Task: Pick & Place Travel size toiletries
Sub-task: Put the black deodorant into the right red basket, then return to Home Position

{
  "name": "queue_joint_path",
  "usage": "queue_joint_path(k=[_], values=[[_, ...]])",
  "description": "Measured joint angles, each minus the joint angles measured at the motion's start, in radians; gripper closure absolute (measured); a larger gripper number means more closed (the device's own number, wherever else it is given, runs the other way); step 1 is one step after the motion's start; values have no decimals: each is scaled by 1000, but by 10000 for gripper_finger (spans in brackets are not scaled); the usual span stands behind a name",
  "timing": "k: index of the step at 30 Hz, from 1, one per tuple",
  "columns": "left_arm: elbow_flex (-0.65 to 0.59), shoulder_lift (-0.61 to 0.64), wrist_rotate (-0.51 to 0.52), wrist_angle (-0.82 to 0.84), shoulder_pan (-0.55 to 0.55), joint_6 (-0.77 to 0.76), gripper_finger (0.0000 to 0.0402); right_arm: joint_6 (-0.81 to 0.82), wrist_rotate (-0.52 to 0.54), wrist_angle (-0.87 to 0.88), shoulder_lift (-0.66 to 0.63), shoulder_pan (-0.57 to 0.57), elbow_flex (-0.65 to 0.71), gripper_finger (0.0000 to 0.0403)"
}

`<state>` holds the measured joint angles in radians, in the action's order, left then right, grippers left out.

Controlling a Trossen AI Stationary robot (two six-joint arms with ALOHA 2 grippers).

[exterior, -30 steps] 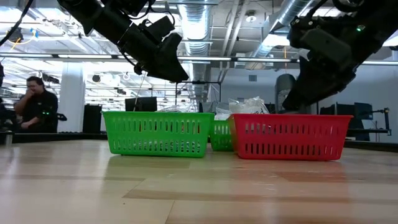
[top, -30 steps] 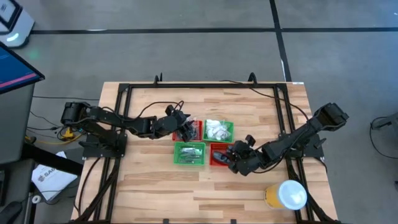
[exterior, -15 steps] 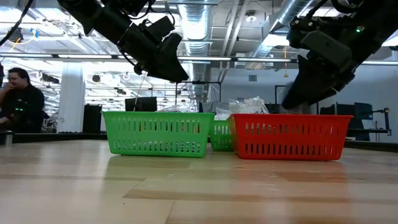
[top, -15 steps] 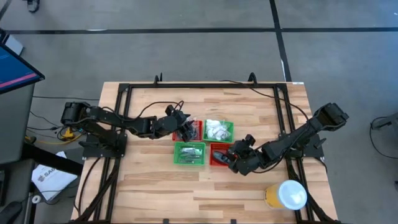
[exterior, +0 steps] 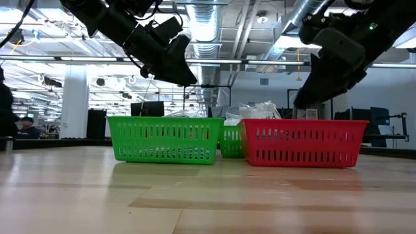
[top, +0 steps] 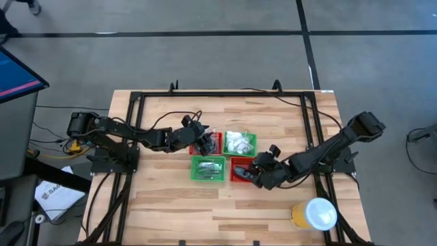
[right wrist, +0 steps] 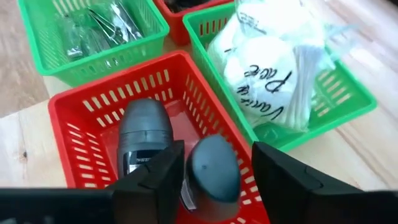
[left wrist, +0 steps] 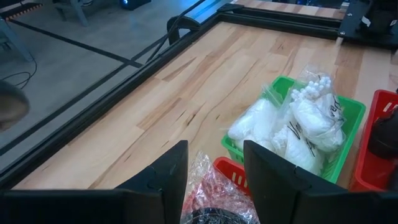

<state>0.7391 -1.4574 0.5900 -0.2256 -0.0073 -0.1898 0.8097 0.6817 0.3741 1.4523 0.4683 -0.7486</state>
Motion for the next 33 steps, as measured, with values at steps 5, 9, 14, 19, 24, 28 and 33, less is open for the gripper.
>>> queue_joint_path(k=[5, 9, 14, 19, 24, 28, 33], values=[[0, 0, 0, -4, -25, 28, 257, -69, 30, -17, -33, 2, 0, 238], [0, 10, -2, -10, -52, 78, 257, -112, 96, -15, -60, 3, 0, 243], [1, 34, -46, -45, -81, 89, 257, -146, 136, -16, -113, 3, 0, 246], [-1, 41, -247, -115, -90, 166, 257, -208, 199, -15, -172, 31, 0, 244], [-84, 42, -360, -328, -84, 237, 257, -272, 288, -12, -231, 64, 0, 248], [-153, 79, -464, -411, -51, 237, 256, -347, 288, -8, -283, 67, 0, 258], [-221, 133, -660, -541, -23, 265, 257, -427, 296, -5, -351, 65, 0, 274]])
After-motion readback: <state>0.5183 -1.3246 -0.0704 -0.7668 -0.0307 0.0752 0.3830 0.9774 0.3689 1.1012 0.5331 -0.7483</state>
